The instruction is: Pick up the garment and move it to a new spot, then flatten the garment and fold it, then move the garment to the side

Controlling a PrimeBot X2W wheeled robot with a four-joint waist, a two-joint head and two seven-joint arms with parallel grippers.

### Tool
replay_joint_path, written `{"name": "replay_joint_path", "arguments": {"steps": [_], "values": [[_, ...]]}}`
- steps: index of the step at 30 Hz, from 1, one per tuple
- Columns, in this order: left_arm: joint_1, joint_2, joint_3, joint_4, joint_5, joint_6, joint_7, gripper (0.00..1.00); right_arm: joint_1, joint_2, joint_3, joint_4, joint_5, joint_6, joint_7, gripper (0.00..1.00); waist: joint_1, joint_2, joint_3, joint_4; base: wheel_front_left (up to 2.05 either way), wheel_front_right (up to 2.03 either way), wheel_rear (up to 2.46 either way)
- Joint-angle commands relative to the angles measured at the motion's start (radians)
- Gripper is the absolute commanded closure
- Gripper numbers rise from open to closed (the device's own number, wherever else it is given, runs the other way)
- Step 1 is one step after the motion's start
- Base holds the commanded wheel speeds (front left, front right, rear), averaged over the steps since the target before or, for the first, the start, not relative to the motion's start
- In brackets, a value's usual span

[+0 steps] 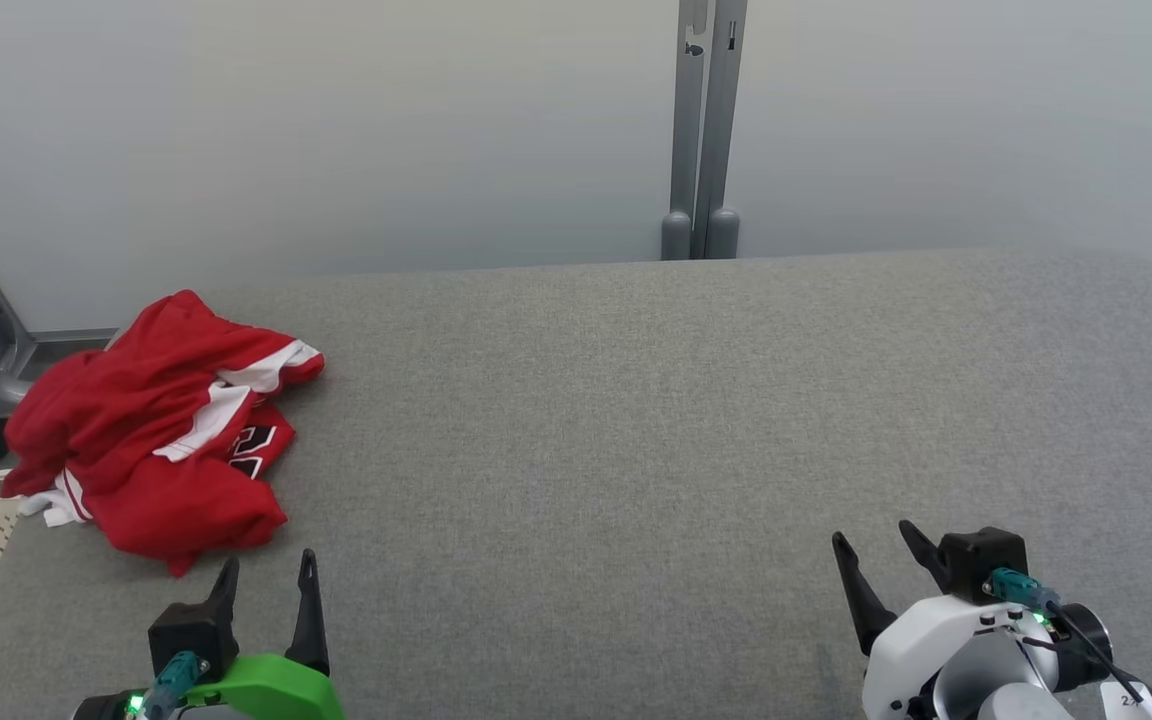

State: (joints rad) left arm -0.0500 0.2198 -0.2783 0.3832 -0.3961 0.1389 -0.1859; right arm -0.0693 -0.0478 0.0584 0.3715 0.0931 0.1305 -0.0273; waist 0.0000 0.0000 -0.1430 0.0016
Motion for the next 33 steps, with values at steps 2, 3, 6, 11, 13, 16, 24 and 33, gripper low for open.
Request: {"name": "replay_joint_path", "arguments": {"steps": [2,3,6,11,13,16,24,33], "values": [[0.011,0.009,-0.001,-0.005,0.008,0.006,-0.002,0.0,-0.014,-0.005,0.003,0.002,-0.011,0.0,-0.005,0.0,0.0,0.0,0.0,-0.001,0.0,0.0,0.0],[0.01,0.009,-0.001,-0.005,0.006,0.007,0.0,0.0,-0.013,-0.005,0.003,0.002,-0.01,0.0,-0.005,0.0,0.0,0.0,0.001,-0.001,0.0,0.0,0.0],[0.01,0.01,-0.003,-0.007,0.0,0.009,0.002,0.0,-0.012,-0.004,0.002,0.004,-0.003,0.0,-0.005,0.0,0.0,0.0,0.004,0.001,0.0,0.0,0.0],[0.009,0.012,-0.005,-0.009,-0.006,0.011,0.003,0.0,-0.012,-0.004,0.001,0.004,-0.001,0.0,-0.006,0.0,0.0,0.0,0.006,0.005,0.0,0.0,0.0],[0.008,0.012,-0.007,-0.01,-0.007,0.013,0.002,0.0,-0.01,-0.004,0.001,0.003,-0.001,0.0,-0.006,0.0,0.0,0.0,0.007,0.009,0.0,0.0,0.0],[0.007,0.016,-0.01,-0.011,-0.003,0.015,0.002,0.0,-0.006,-0.004,0.0,0.002,0.002,0.0,-0.007,0.0,0.0,0.0,0.009,0.019,0.0,0.0,0.0],[0.002,0.028,-0.014,-0.044,0.024,0.036,-0.027,0.0,0.009,-0.004,-0.009,-0.001,0.013,0.0,-0.013,0.0,0.0,0.0,0.013,0.092,0.0,0.0,0.0],[0.012,0.044,-0.015,-0.058,0.033,0.061,-0.012,0.0,0.006,-0.004,0.004,0.013,0.052,0.0,-0.033,0.0,0.0,0.0,0.008,0.19,0.0,0.0,0.0]]}}
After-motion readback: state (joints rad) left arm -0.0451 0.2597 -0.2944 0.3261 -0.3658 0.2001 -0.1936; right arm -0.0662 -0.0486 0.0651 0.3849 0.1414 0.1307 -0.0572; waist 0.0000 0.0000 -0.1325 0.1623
